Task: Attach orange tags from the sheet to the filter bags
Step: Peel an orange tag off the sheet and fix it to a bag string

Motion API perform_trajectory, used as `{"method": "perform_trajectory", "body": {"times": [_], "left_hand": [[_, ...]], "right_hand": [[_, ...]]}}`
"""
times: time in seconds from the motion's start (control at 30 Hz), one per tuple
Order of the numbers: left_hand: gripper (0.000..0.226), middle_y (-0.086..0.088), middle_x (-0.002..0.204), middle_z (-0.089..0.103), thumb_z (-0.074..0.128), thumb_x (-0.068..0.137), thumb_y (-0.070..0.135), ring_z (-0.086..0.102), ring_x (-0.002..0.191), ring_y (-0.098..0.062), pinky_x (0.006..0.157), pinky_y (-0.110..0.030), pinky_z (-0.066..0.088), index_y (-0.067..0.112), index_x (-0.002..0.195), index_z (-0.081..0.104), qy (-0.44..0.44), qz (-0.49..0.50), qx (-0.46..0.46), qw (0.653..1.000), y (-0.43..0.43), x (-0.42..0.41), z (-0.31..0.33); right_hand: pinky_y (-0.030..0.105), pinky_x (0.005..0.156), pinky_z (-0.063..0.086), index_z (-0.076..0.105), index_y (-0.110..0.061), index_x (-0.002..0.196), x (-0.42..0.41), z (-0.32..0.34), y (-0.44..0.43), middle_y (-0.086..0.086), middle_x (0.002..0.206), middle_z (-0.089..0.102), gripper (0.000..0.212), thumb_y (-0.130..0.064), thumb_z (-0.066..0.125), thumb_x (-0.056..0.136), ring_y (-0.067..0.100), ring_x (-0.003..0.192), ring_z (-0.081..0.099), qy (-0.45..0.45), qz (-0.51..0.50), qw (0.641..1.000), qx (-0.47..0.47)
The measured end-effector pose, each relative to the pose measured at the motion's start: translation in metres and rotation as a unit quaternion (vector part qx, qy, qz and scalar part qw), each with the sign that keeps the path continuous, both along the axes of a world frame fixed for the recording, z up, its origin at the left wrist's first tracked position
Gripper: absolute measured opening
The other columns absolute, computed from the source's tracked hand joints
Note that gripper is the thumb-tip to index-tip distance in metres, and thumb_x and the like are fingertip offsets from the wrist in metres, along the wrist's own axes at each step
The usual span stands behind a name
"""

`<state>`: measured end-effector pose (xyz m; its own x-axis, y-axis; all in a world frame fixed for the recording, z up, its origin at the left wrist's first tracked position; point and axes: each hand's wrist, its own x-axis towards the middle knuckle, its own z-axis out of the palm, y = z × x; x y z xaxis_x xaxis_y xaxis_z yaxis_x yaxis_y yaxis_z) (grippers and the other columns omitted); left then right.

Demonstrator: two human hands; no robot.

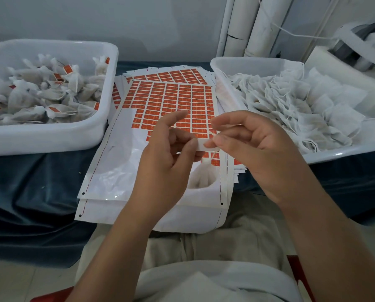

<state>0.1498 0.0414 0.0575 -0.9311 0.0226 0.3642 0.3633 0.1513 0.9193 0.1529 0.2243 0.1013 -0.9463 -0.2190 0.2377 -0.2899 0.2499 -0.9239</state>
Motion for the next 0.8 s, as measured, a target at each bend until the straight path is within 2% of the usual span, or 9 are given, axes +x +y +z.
{"method": "perform_trajectory", "body": {"times": [0.13,0.23,0.4,0.57,0.7,0.77,0.8], "left_hand": [[0.045,0.008,0.097,0.074,0.063,0.103,0.012,0.075,0.093,-0.012,0.083,-0.025,0.062,0.026,0.142,0.044,0.025,-0.027,-0.021,0.999,0.0014,0.0018,0.0011],[0.046,0.011,0.098,0.073,0.062,0.103,0.015,0.075,0.096,-0.012,0.084,-0.025,0.062,0.026,0.143,0.041,0.042,-0.056,-0.028,0.997,0.0018,0.0018,0.0011],[0.048,0.009,0.099,0.071,0.06,0.104,0.009,0.074,0.098,-0.013,0.083,-0.02,0.059,0.026,0.145,0.04,0.05,-0.082,-0.035,0.995,-0.002,0.0005,-0.0011],[0.048,0.009,0.099,0.069,0.059,0.103,0.017,0.071,0.1,-0.019,0.086,-0.027,0.06,0.026,0.146,0.041,0.047,-0.072,-0.051,0.995,-0.0065,-0.0001,-0.0006],[0.042,0.008,0.096,0.071,0.058,0.104,0.015,0.073,0.099,-0.017,0.084,-0.024,0.06,0.025,0.143,0.044,0.03,-0.062,0.008,0.998,-0.0049,-0.0006,-0.0005],[0.034,0.003,0.094,0.074,0.055,0.107,0.017,0.075,0.096,-0.016,0.083,-0.023,0.06,0.025,0.139,0.048,-0.012,-0.059,0.077,0.995,-0.0016,-0.0007,0.0001],[0.029,0.003,0.093,0.075,0.053,0.108,0.024,0.076,0.094,-0.016,0.082,-0.024,0.061,0.027,0.136,0.052,-0.051,-0.05,0.116,0.991,0.0006,-0.0009,0.0008]], "right_hand": [[0.028,0.091,0.057,0.068,-0.033,0.12,-0.0013,-0.0006,-0.001,-0.008,0.103,0.081,0.021,-0.027,0.069,0.1,0.011,0.105,0.075,-0.012,0.011,1.0,-0.01],[0.033,0.092,0.055,0.067,-0.035,0.12,-0.002,-0.0024,-0.0011,-0.008,0.1,0.081,0.022,-0.028,0.068,0.099,0.012,0.101,0.076,-0.02,0.011,1.0,-0.009],[0.041,0.091,0.058,0.068,-0.033,0.121,-0.0021,-0.0035,-0.0001,-0.01,0.101,0.081,0.022,-0.026,0.069,0.1,0.012,0.099,0.077,-0.001,-0.009,1.0,0.007],[0.031,0.083,0.061,0.07,-0.034,0.12,-0.003,-0.0055,-0.0011,-0.017,0.101,0.079,0.021,-0.028,0.071,0.1,0.007,0.098,0.076,0.041,-0.036,0.997,0.048],[0.024,0.083,0.061,0.071,-0.033,0.117,-0.0035,-0.0078,-0.0029,-0.019,0.102,0.079,0.019,-0.026,0.071,0.1,0.005,0.097,0.076,0.064,-0.051,0.996,0.037],[0.025,0.084,0.062,0.071,-0.032,0.117,-0.0036,-0.0089,-0.0039,-0.019,0.104,0.079,0.019,-0.025,0.07,0.1,0.006,0.098,0.076,0.069,-0.054,0.996,0.024],[0.026,0.084,0.062,0.071,-0.032,0.116,-0.0035,-0.0095,-0.0045,-0.018,0.104,0.079,0.018,-0.024,0.071,0.1,0.007,0.099,0.076,0.07,-0.053,0.996,0.016]]}}
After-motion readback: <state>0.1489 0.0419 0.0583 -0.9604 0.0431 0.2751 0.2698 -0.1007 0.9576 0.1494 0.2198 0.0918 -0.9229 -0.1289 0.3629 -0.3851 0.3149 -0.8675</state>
